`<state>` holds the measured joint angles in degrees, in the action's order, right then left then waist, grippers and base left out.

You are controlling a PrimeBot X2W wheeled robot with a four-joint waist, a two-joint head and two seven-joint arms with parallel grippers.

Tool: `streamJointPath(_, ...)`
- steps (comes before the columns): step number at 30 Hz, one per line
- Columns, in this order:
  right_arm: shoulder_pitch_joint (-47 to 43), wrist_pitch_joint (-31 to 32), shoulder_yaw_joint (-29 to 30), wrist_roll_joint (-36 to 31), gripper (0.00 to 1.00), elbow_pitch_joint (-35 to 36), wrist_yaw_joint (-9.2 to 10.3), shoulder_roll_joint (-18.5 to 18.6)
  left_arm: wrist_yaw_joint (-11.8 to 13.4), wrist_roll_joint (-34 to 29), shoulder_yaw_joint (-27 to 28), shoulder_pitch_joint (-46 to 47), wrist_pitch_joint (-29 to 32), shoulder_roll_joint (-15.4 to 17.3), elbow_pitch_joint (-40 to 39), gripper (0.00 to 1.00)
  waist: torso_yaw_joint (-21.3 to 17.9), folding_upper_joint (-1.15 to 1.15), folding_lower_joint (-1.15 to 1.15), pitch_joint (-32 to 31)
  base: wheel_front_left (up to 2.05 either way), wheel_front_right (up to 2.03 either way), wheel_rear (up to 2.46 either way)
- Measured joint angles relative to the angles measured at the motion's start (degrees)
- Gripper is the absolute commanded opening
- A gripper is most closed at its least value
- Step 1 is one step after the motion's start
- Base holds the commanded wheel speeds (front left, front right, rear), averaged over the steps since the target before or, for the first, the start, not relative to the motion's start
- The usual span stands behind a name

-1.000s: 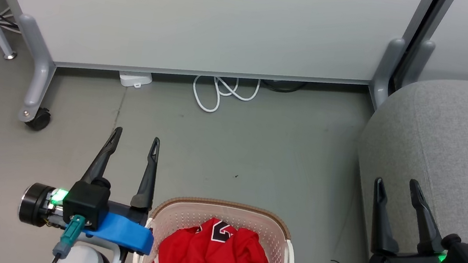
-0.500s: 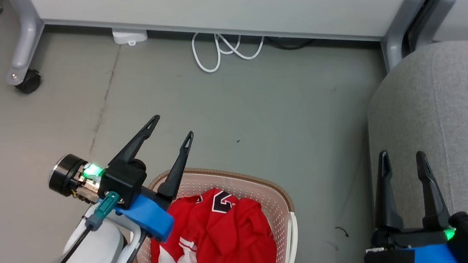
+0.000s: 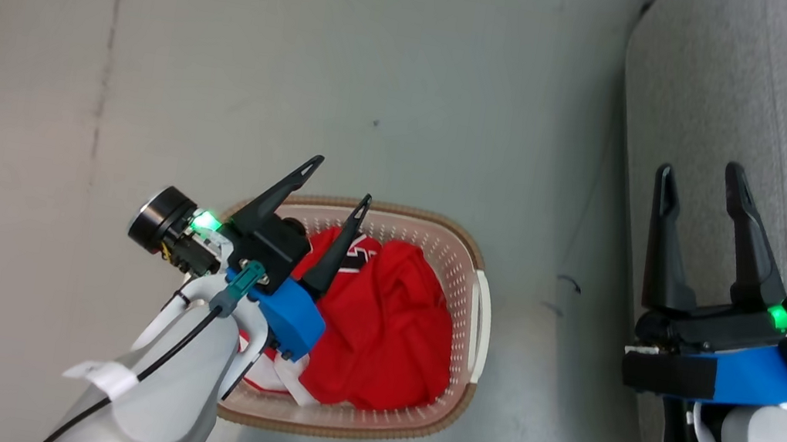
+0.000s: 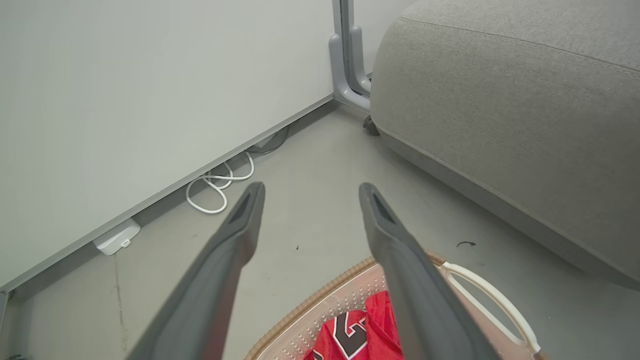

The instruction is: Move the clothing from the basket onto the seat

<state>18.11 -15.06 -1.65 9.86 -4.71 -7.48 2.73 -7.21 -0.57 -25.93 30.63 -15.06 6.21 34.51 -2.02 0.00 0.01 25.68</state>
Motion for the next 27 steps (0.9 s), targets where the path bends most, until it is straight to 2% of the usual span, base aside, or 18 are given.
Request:
streamJointPath(15, 5.0, 0.0, -0.6, -0.7, 1.00, 2.6, 0.00, 0.0, -0.2, 4.7, -11.7, 11.7, 0.0, 0.5, 18.4, 1.00, -3.5, 0.00, 0.00, 12.3, 0.00, 0.00, 0.00)
streamJointPath(27, 8.1, -0.1, -0.5, -1.7, 1.00, 4.9, 0.00, 0.0, -0.2, 8.9, -19.8, 20.6, 0.9, -0.7, 33.7, 1.00, -5.2, 0.00, 0.00, 21.5, 0.00, 0.00, 0.00)
